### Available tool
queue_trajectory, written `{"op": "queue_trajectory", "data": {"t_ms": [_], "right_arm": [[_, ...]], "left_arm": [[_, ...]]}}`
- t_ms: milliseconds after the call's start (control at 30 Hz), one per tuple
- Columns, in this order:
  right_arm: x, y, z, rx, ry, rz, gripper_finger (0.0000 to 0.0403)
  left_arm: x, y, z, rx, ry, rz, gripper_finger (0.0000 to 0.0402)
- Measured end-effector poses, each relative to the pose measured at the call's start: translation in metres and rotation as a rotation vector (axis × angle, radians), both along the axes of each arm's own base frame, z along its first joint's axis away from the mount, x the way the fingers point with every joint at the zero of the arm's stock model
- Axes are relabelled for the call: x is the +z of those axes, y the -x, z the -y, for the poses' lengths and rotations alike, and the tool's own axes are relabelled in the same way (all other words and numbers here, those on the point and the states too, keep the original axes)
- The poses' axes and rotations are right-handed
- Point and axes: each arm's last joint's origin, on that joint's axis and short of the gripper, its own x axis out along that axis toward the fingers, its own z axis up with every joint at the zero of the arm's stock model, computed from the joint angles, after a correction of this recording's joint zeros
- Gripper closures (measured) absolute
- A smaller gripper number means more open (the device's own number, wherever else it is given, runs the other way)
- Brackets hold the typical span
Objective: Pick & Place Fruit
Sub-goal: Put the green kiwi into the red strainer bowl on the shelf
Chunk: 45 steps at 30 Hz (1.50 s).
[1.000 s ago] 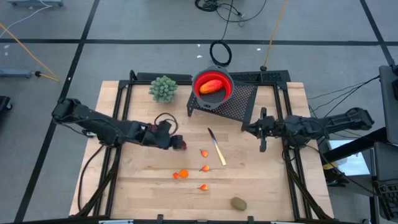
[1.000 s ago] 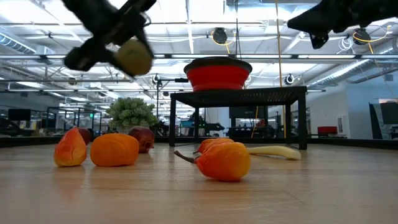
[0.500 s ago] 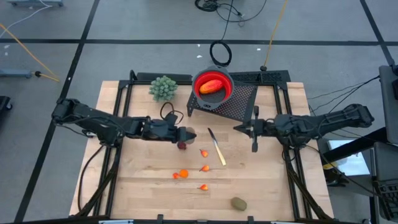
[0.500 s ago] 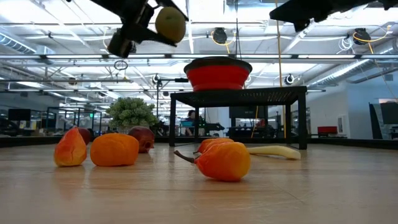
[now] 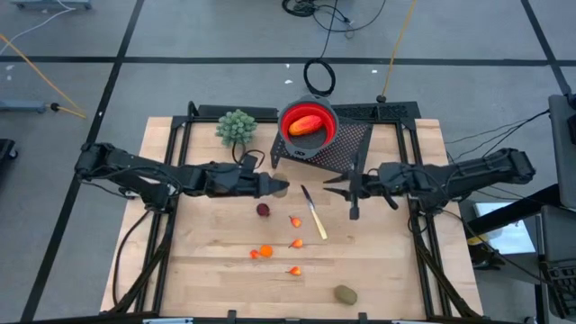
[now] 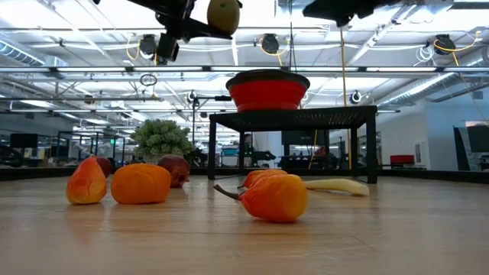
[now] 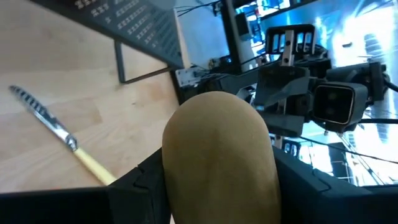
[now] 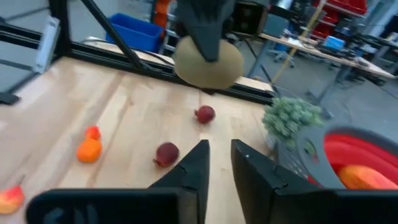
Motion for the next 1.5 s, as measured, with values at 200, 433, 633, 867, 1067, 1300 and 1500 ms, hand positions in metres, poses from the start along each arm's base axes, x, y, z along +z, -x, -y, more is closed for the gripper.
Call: {"op": "queue_trajectory", "data": {"t_ms": [200,433,633,867,1067,1300,1500], "right_arm": [[0.007,-0.014,0.003,0.027,-0.018,0.005,0.0278],[0.008,-0.032,0.005,0.076,-0.038,0.043,0.0198],[0.012,-0.046,0.008,0.060,-0.039,0.042,0.0126],[0.009,-0.064,0.007,0.072,0.015,0.015,0.0068],[0.013,-0.072,0.006,0.077,0.044,0.070,0.0048],[0.014,-0.075,0.013,0.048,0.010,0.109,0.0047],[0.010,-0.085,0.014,0.131,-0.007,0.143,0.0047]], "left_arm": [[0.005,-0.001,-0.001,0.035,-0.052,0.043,0.0205],[0.008,-0.001,-0.002,0.049,-0.091,0.076,0.0201],[0.008,-0.002,-0.001,0.039,-0.096,0.073,0.0200],[0.006,-0.003,-0.001,0.035,-0.112,0.068,0.0200],[0.007,-0.003,-0.001,0.008,-0.112,0.070,0.0199],[0.007,-0.003,0.000,0.007,-0.113,0.071,0.0199],[0.007,-0.003,0.000,0.007,-0.113,0.072,0.0199]]}}
